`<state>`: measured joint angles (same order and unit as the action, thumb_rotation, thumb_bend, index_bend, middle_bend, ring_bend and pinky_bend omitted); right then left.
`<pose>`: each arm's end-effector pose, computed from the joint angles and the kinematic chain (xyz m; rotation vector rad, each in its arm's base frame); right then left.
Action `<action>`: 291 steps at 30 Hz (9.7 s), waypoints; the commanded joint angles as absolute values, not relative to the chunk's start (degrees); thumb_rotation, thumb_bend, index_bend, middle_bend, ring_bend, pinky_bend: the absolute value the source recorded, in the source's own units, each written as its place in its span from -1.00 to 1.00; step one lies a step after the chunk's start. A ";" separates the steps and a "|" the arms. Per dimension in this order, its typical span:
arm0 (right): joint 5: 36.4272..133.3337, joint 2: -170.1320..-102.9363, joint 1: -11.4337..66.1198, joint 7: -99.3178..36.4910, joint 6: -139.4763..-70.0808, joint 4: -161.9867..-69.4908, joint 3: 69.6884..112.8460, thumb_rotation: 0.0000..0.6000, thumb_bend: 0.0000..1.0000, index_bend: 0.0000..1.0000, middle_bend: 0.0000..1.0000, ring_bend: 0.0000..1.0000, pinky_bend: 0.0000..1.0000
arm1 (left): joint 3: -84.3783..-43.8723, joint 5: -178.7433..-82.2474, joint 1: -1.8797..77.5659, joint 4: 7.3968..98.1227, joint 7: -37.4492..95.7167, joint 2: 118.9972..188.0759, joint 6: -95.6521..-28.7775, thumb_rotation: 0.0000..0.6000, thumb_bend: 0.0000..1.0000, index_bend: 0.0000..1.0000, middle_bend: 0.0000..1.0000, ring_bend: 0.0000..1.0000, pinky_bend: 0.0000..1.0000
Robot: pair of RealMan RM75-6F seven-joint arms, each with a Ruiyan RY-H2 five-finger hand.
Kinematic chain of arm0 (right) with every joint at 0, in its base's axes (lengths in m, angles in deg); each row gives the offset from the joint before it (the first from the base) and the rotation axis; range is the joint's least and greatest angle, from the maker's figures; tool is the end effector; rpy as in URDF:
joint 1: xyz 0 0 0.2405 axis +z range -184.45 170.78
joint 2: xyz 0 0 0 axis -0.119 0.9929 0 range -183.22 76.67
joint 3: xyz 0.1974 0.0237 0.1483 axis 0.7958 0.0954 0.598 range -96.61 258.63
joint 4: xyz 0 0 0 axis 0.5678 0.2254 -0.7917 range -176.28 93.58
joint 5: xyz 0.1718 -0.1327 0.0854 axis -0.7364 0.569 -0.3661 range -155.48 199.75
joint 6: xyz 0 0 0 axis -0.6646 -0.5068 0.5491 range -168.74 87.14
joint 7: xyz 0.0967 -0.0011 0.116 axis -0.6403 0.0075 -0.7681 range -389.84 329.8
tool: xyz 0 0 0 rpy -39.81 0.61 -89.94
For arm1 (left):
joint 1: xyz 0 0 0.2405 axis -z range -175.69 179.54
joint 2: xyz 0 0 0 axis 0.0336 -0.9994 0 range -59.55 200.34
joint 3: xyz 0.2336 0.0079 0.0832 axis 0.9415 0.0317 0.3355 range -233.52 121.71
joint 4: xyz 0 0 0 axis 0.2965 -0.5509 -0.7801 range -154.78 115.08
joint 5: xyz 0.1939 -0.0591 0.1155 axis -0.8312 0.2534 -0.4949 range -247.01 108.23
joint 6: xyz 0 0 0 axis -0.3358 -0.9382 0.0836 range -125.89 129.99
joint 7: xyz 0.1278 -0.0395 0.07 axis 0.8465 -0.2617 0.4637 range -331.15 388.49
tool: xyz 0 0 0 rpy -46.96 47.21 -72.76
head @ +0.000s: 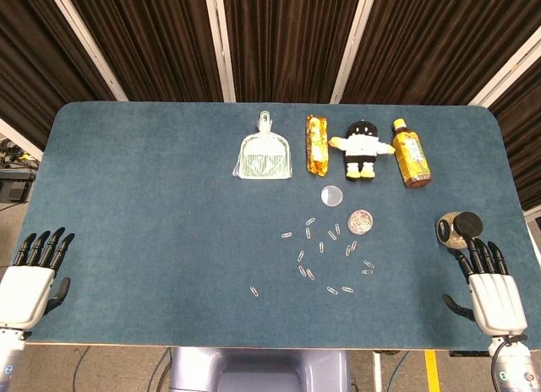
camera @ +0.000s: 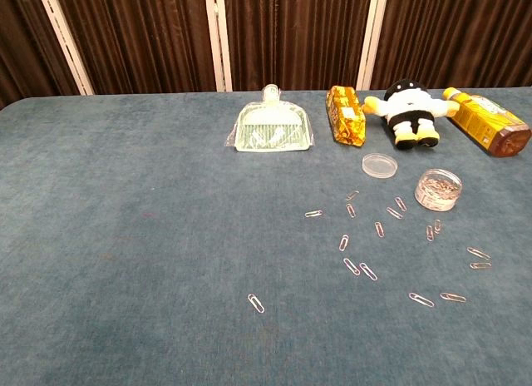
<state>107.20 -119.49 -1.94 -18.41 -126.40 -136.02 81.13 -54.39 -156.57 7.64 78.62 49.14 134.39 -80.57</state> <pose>-0.3053 -0.1771 0.1137 1.4431 -0.8417 0.7784 -0.2920 0.1729 0.1071 -1.5741 -0.7620 -0.6707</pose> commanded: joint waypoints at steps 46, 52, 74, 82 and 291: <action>92.89 -140.84 28.55 13.60 -88.26 -134.27 89.96 1.00 -0.38 -0.03 -1.00 -1.00 -1.00 | -58.38 -145.54 8.48 76.00 46.15 133.52 -76.79 1.00 -0.02 -1.00 -1.00 -1.00 -1.00; 89.34 -142.05 31.73 15.05 -86.78 -132.33 89.85 1.00 -0.34 -0.02 -1.00 -1.00 -1.00 | -58.66 -144.36 8.98 75.75 46.75 133.83 -75.92 1.00 -0.02 -1.00 -1.00 -1.00 -1.00; 84.52 -144.13 39.22 13.48 -85.15 -127.61 88.24 1.00 -0.34 -0.03 -1.00 -1.00 -1.00 | -58.97 -141.58 10.01 75.34 48.55 134.63 -74.39 1.00 -0.02 -1.00 -1.00 -1.00 -1.00; 84.12 -144.09 40.19 11.97 -84.78 -126.02 87.41 1.00 -0.34 -0.04 -1.00 -1.00 -1.00 | -58.96 -140.96 10.44 75.45 49.57 135.01 -73.90 1.00 -0.02 -1.00 -1.00 -1.00 -1.00; 71.35 -148.63 47.24 7.53 -86.28 -118.48 90.16 1.00 -0.41 -0.14 -1.00 -1.00 -1.00 | -58.42 -139.43 11.99 75.14 45.88 133.87 -73.34 1.00 -0.03 -1.00 -1.00 -1.00 -1.00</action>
